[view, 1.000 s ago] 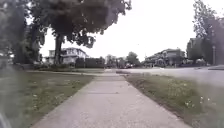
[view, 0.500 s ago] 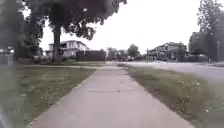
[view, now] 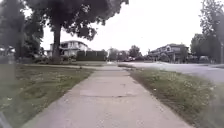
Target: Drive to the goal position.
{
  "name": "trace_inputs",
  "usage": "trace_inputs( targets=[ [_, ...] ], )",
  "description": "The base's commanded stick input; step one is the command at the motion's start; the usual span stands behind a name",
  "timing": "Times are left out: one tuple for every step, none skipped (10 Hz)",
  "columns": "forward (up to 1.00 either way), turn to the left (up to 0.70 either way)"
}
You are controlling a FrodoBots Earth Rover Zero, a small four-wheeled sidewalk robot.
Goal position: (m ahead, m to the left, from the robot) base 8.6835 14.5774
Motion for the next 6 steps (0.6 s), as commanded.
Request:
trace_inputs(
  targets=[
    [0.70,0.00],
    [0.70,0.00],
    [0.70,0.00],
    [0.70,0.00],
    [0.70,0.00],
    [0.70,0.00]
  ],
)
